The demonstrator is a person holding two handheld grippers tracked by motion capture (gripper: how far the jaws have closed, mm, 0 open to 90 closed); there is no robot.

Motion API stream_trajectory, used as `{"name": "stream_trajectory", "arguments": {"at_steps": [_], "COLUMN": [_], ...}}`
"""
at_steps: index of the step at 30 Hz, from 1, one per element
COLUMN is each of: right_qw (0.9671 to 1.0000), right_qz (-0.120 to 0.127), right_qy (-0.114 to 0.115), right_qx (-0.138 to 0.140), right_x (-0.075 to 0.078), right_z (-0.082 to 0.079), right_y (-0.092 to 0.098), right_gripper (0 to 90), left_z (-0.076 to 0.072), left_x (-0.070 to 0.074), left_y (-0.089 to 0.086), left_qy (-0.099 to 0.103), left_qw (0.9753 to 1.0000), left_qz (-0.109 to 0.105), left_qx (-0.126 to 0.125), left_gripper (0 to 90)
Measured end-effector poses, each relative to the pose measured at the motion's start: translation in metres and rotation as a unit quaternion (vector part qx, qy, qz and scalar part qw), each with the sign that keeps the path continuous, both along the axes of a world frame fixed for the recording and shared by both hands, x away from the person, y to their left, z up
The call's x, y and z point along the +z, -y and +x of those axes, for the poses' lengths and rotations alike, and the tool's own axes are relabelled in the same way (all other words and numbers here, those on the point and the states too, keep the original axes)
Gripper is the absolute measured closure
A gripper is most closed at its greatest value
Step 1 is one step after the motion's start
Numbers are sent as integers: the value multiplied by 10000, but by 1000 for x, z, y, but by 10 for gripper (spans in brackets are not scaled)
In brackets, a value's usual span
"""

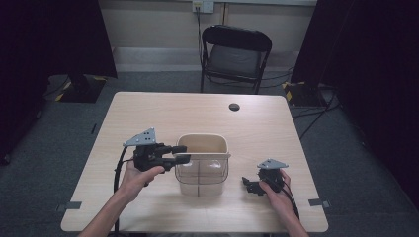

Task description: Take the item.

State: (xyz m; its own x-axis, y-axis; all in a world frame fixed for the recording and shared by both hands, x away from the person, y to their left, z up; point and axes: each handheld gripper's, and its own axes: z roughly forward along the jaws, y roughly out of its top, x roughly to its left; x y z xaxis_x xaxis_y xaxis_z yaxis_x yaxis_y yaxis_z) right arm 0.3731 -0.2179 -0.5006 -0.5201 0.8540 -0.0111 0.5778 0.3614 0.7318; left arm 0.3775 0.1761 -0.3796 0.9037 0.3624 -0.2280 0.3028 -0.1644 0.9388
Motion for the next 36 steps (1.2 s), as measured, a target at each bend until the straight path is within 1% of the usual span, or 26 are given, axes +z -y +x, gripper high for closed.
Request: {"name": "stream_trajectory", "arguments": {"at_steps": [10,14,36], "right_qw": [10000,10000,10000], "right_qz": [-8,-8,-6], "right_qy": [0,0,-2], "right_qx": [-5,-5,-7], "right_x": [0,0,0], "right_z": [0,0,0], "right_y": [0,0,0], "right_gripper": [119,119,119], "left_z": [0,0,0], "left_x": [0,0,0], "left_y": [0,0,0], "left_qy": [-12,-22,-41], "left_qw": [10000,10000,10000], "left_qz": [19,-12,-13], "left_qx": [-13,-15,-8], "left_gripper": [588,588,588]}}
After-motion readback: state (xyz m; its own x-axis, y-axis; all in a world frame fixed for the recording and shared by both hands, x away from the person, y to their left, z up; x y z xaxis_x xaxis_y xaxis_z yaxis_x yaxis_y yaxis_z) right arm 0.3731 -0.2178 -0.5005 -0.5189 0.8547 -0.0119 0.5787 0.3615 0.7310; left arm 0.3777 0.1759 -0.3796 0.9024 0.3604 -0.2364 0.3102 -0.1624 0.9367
